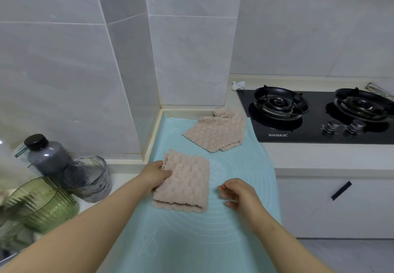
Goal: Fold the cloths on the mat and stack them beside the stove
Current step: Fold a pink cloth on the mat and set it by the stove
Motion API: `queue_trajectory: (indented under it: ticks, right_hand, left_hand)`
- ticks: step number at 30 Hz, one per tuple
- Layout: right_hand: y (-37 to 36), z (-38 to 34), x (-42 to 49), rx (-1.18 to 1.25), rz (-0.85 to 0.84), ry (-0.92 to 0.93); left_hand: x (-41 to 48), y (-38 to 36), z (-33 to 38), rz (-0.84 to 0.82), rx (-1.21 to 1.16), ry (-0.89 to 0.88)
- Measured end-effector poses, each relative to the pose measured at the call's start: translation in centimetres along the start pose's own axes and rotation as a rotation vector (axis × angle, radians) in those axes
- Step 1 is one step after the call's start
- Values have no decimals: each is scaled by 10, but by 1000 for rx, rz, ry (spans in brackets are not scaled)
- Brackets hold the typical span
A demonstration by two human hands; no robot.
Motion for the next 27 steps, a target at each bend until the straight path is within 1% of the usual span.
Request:
queue_trajectory:
  ticks: [4,6,8,9,11,12,13,14,15,17,18,20,22,27]
  right_hand:
    - [-10,1,-3,-107,-26,5]
    - [-13,1,-3,-190,-15,16]
    - [-17,1,0,-325,25,80]
    - [-20,0,2,-420,57,136]
    - [-29,-4,6,-671,128,302]
    - [-36,-7,8,-796,136,392]
    - [-44,-10,10,-908,118,461]
    - [-53,-11,14,-1020,72,489]
    - [-61,-9,17,-1117,18,483]
    - [-73,4,26,-1264,-58,408]
    - [-75,12,30,-1323,-84,364]
    - [-76,24,36,-1394,-90,322]
    - [-75,30,39,-1419,-96,326]
    - [-73,30,44,-1422,-145,290]
  left_hand:
    - [7,2,-8,69,89,-63]
    - [6,1,-8,110,200,-92]
    - [4,-1,-9,174,341,-137]
    - [1,-2,-10,259,436,-194]
    - [-5,-7,-9,442,601,-419]
    - [-5,-12,-10,449,661,-525]
    - [-4,-17,-11,396,711,-575]
    - [-1,-23,-15,320,749,-565]
    - [2,-27,-21,254,787,-506]
    - [9,-31,-37,171,866,-368]
    - [12,-32,-44,162,900,-332]
    - [14,-34,-51,181,955,-323]
    - [19,-34,-52,198,973,-330]
    - [17,-38,-56,281,1007,-370]
Point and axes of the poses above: each hand's wrist, its own x-axis towards the middle knuckle, its own y-axis out of the back of the hand, z = x × y, the point moved 1 cm from there along x, towards the middle knuckle, and after that the axes turned 2 degrees about y, right-handed, at the moved point
